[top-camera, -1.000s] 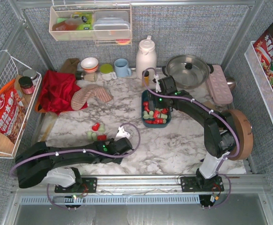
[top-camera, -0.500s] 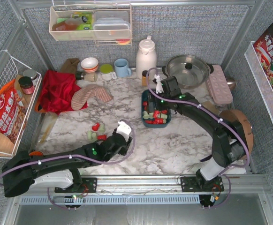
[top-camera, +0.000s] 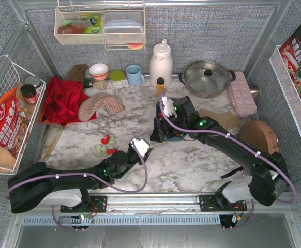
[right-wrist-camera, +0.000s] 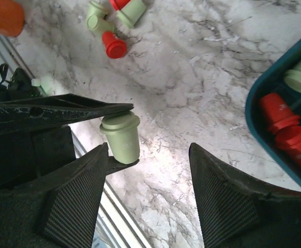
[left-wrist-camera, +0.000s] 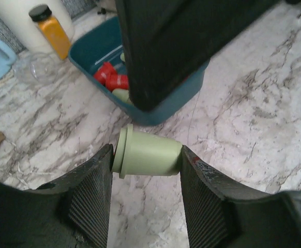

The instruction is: Mix the coffee capsules in the storage basket

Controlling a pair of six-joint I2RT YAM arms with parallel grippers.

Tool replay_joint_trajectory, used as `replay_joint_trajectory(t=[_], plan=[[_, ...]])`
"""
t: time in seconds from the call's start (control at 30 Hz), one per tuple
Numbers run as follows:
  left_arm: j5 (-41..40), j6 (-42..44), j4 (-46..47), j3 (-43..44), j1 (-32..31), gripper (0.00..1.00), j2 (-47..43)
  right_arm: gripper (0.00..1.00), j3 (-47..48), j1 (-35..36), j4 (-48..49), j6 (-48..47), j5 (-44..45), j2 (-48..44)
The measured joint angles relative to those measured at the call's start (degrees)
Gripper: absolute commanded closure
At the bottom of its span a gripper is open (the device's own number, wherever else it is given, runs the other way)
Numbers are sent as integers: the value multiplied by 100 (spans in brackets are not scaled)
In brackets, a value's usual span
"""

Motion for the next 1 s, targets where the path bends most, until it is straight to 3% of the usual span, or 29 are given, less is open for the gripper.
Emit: replay_joint_trajectory(t=[0.4,0.6,0.77,0.93,1.0], plan=[[315,262,973,-136,0,67,74,39,-245,398,9,15,-361,-57],[348,262,984,-146,0,66,63,61,-291,472,184,20,-461,9],[293,197,955,-173,0,44,-24,77,-291,472,262,90,-518,68],[116,33,975,-256,0,2,-168,81,-291,492,267,140,-345,68],[-26,-52,999,-310,0,1,-286,82,-291,463,214,140,-201,68]])
